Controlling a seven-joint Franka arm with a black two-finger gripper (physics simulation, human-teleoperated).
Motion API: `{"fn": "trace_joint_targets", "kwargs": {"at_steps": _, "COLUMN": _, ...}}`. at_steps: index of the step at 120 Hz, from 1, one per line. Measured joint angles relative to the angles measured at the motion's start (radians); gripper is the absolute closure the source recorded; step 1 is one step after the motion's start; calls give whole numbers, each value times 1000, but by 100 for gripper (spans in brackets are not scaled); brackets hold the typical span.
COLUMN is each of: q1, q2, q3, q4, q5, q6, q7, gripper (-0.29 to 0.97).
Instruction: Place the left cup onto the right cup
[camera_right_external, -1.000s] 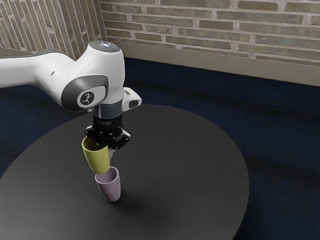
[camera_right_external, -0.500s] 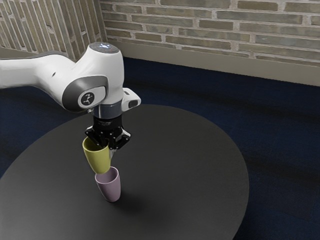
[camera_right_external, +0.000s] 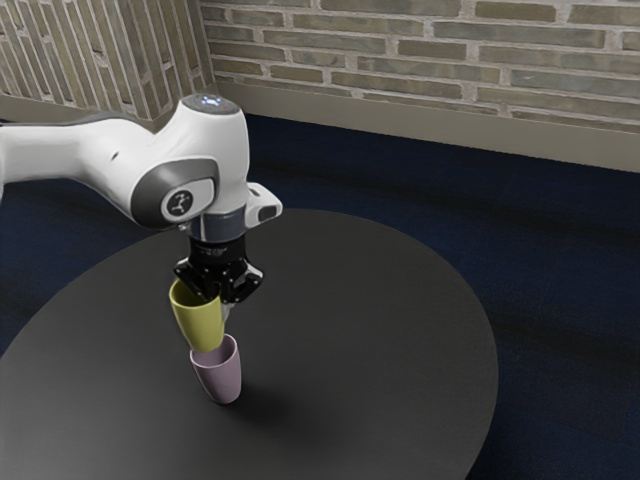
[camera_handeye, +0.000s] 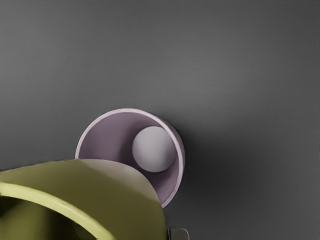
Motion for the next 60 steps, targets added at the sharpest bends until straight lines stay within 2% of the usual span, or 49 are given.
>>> {"fn": "trace_joint_targets", "kwargs": {"at_steps": 60, "q1": 0, "q2": 12, "q3": 0, "q4": -33, "q5": 0, "q6": 45, "q7": 1, "gripper": 77}}
